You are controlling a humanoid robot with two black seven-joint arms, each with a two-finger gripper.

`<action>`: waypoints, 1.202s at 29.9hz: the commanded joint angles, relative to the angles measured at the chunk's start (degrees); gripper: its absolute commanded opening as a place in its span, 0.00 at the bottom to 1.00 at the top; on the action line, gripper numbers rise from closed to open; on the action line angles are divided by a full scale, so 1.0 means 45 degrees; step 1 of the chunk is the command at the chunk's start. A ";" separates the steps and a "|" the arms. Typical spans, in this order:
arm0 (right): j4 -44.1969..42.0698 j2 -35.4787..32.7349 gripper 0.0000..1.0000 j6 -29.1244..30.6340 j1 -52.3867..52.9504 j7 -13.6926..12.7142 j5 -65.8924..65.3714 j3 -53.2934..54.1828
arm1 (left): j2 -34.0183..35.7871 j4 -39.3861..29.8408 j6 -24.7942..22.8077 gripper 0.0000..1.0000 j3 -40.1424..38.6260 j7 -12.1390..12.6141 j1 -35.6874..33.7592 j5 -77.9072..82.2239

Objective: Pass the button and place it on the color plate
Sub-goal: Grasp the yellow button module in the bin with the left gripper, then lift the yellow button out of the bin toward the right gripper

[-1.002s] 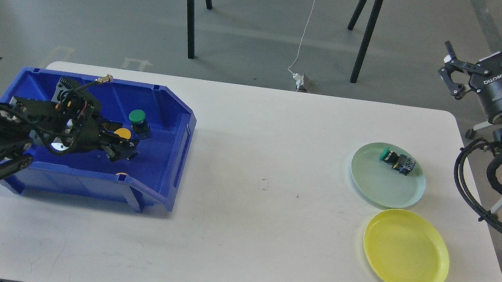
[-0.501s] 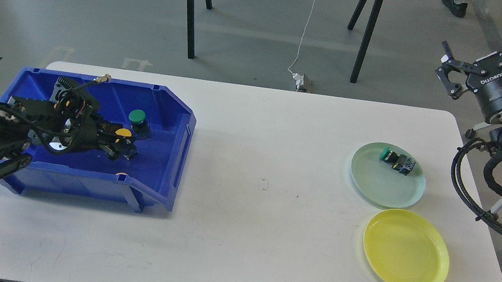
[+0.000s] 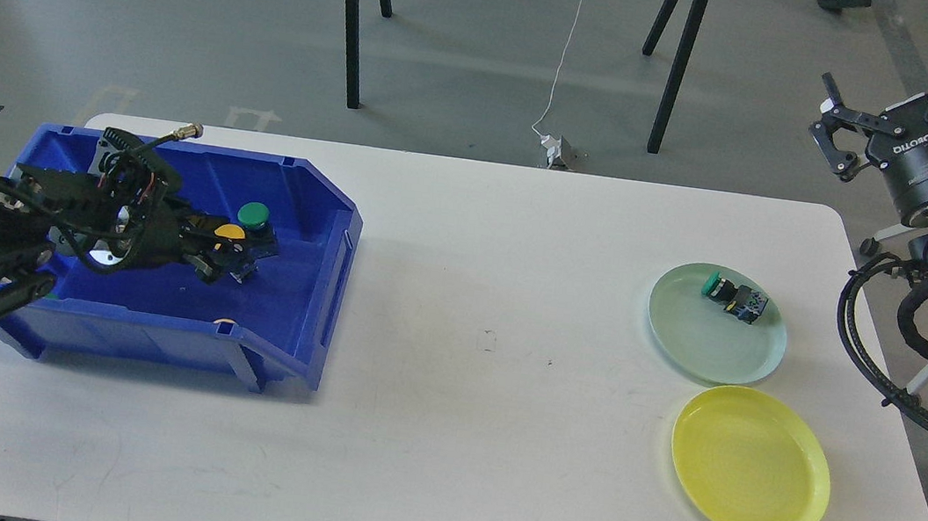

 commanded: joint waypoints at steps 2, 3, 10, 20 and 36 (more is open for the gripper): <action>0.0000 -0.0021 0.98 0.0001 0.0002 -0.0001 0.0000 -0.0030 | 0.1239 -0.1473 0.0020 0.40 -0.0100 -0.0650 -0.0158 -0.0026; 0.0000 -0.0060 0.98 0.0001 0.0002 -0.0001 0.0000 -0.0030 | 0.1688 -0.1864 0.0040 0.40 -0.0235 -0.0748 -0.0197 -0.0103; 0.0038 -0.0294 0.98 0.0059 -0.0115 -0.0001 -0.0019 -0.0049 | 0.3954 -0.4053 -0.0038 0.40 -0.2305 -0.1217 -0.0314 -0.2075; 0.2106 -0.1153 0.97 -0.0116 -0.1754 -0.0059 -0.0214 -0.0108 | 0.1520 -0.4583 0.1678 0.39 -0.4651 -0.1746 -0.0373 -0.3834; 0.5605 -0.1118 0.94 -0.1405 -0.2810 -0.0079 -0.1207 -0.2450 | -0.3229 -0.3686 0.3711 0.35 -0.4397 -0.1765 -0.0100 -0.2117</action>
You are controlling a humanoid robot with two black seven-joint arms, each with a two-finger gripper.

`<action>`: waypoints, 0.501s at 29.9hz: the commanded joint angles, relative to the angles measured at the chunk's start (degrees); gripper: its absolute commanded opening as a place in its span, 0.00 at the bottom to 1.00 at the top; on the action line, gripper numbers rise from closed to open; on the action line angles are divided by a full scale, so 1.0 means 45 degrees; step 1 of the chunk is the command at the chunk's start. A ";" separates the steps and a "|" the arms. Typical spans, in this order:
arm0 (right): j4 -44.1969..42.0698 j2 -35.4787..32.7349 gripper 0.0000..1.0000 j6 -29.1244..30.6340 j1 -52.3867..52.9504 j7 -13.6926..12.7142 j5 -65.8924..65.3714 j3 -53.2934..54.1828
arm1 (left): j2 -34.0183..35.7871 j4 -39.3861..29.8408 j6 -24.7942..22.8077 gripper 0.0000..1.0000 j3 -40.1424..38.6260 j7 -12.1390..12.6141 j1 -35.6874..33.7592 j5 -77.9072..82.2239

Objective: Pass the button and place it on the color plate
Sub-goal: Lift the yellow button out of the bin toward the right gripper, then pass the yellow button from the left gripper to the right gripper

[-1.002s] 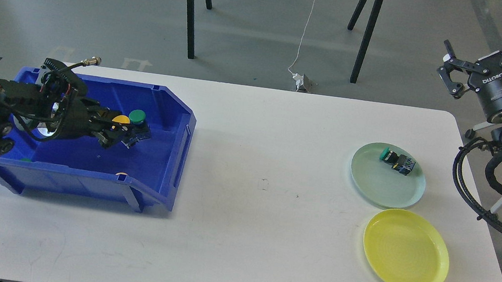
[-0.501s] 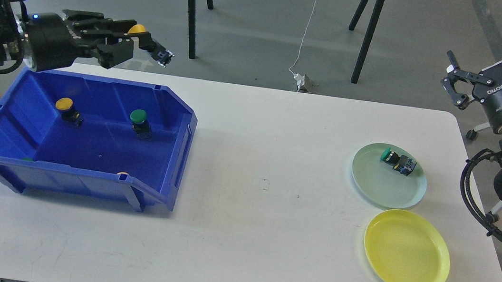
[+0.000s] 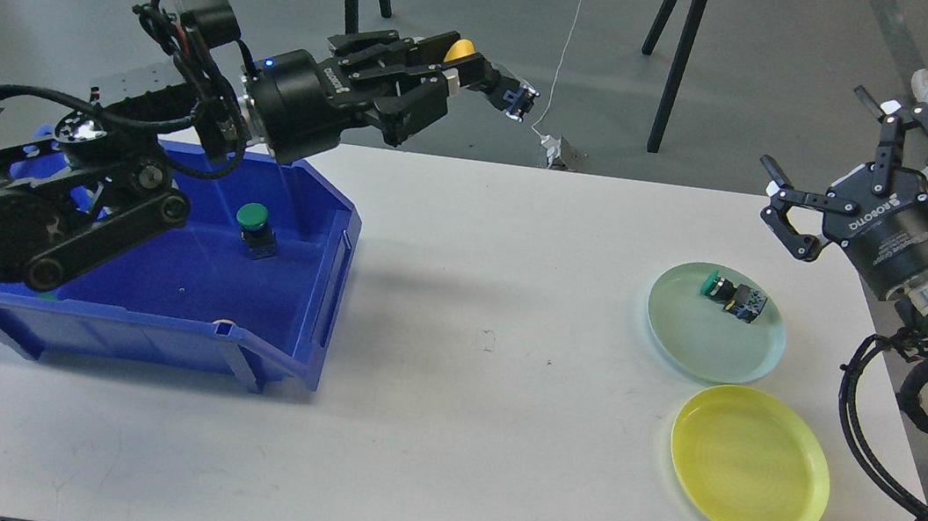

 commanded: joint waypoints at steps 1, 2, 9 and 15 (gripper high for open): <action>0.0207 0.0961 0.92 -0.0180 0.0091 0.0015 -0.1083 -0.0599 | -0.0520 0.0301 0.0258 0.35 0.0034 -0.0024 0.0135 0.0538; 0.0247 0.1254 0.92 -0.0181 0.0091 0.0015 -0.1474 -0.0697 | -0.0540 0.0302 0.0258 0.35 0.0034 -0.0005 0.0154 0.0557; 0.0228 0.2526 0.85 -0.0278 0.0539 -0.0005 -0.3098 -0.1457 | -0.0735 0.0321 0.0278 0.34 0.0034 -0.0004 0.0232 0.0558; 0.0110 0.3659 0.84 -0.0688 0.1184 0.0074 -0.3412 -0.2046 | -0.0755 0.0341 0.0278 0.34 0.0034 -0.0004 0.0232 0.0558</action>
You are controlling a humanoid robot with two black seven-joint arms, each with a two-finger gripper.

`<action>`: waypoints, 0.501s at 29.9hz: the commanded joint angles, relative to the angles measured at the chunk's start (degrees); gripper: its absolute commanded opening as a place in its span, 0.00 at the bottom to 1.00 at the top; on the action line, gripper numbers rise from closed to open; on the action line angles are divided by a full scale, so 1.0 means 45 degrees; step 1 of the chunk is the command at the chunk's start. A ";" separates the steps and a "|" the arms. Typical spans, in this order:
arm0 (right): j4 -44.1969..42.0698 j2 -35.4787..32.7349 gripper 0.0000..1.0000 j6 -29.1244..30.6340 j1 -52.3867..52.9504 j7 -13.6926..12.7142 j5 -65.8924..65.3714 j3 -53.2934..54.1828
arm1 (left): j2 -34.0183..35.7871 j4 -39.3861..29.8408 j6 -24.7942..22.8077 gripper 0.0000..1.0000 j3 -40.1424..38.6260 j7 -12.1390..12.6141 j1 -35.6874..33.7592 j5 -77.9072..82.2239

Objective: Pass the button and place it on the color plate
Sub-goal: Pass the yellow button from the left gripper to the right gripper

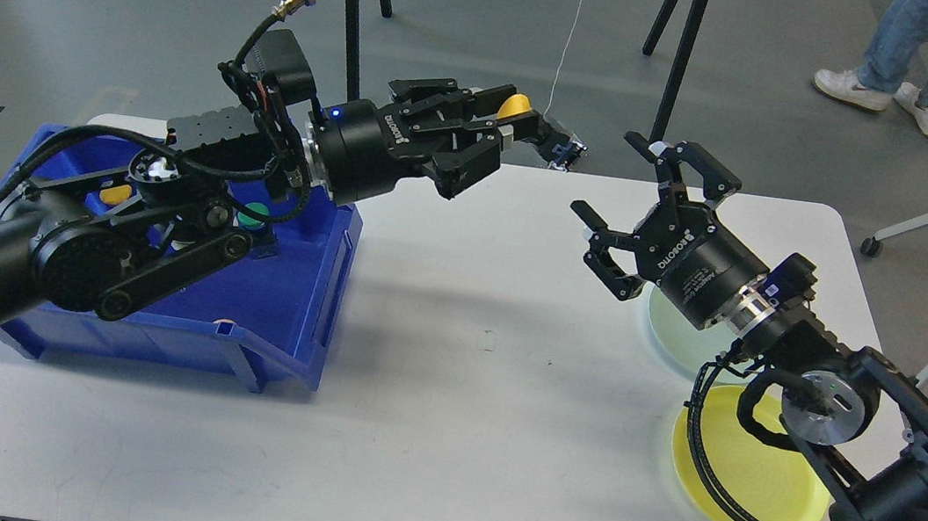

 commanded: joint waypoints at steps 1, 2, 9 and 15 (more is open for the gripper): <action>-0.0066 0.0437 0.84 -0.0173 0.0309 0.0028 -0.0074 -0.0066 | -0.0002 0.0018 0.0000 0.34 -0.0018 0.0000 0.0003 0.0000; -0.0124 0.0437 0.84 -0.0173 0.0406 0.0028 -0.0074 -0.0085 | -0.0002 0.0018 0.0000 0.34 -0.0018 0.0000 0.0003 0.0000; -0.0339 0.0456 0.67 -0.0192 0.0778 0.0028 -0.0074 -0.0125 | -0.0177 0.0018 0.0019 0.34 -0.0018 0.0000 0.0003 0.0000; -0.0339 0.0456 0.49 -0.0173 0.0778 0.0009 -0.0074 -0.0144 | -0.0177 0.0018 0.0019 0.34 -0.0018 0.0000 -0.0016 0.0000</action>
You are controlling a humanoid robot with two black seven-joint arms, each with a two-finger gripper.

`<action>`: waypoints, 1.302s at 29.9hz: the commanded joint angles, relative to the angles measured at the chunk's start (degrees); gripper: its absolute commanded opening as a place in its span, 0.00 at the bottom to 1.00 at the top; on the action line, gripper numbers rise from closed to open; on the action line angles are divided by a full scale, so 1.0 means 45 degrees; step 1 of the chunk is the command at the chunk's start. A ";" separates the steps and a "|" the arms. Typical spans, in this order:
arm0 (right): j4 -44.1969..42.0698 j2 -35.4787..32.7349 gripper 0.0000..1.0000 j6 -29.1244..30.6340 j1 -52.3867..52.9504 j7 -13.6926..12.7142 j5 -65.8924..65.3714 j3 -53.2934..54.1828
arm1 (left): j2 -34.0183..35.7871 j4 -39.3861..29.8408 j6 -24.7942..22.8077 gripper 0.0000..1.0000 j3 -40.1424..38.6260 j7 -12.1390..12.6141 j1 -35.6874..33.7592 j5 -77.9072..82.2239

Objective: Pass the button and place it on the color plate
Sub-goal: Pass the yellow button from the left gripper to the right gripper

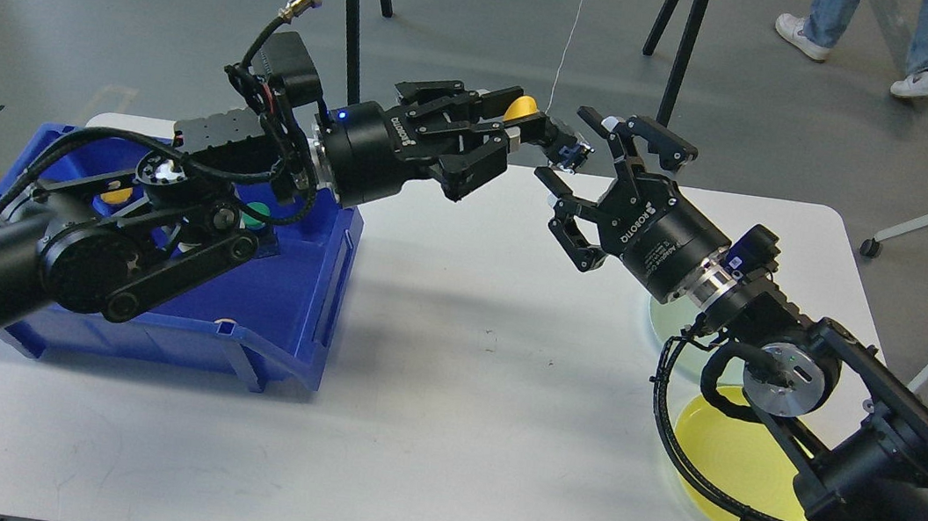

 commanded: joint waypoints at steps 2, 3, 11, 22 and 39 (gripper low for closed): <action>0.0018 0.0000 0.48 0.0037 0.0005 -0.0023 0.0001 -0.0016 | -0.0003 0.0000 0.0000 0.34 -0.0002 0.0019 0.0011 -0.0001; 0.0019 0.0000 0.48 0.0037 0.0005 -0.0023 0.0001 -0.0016 | -0.0003 0.0000 0.0000 0.34 -0.0002 0.0019 0.0012 -0.0001; 0.0038 -0.0020 0.22 0.0115 0.0102 -0.0082 0.0020 -0.0035 | -0.0003 0.0000 0.0000 0.34 -0.0002 0.0019 -0.0008 -0.0001; 0.0038 0.0000 0.17 0.0115 0.0180 -0.0043 0.0040 -0.0035 | -0.0022 0.0000 -0.0020 0.65 -0.0041 0.0019 0.0031 -0.0118; 0.0624 -0.4507 0.18 0.0173 -0.2414 -0.0062 0.0040 -0.0015 | -0.0022 0.0604 -0.0176 0.99 -0.0588 -0.0001 -0.0047 -1.0073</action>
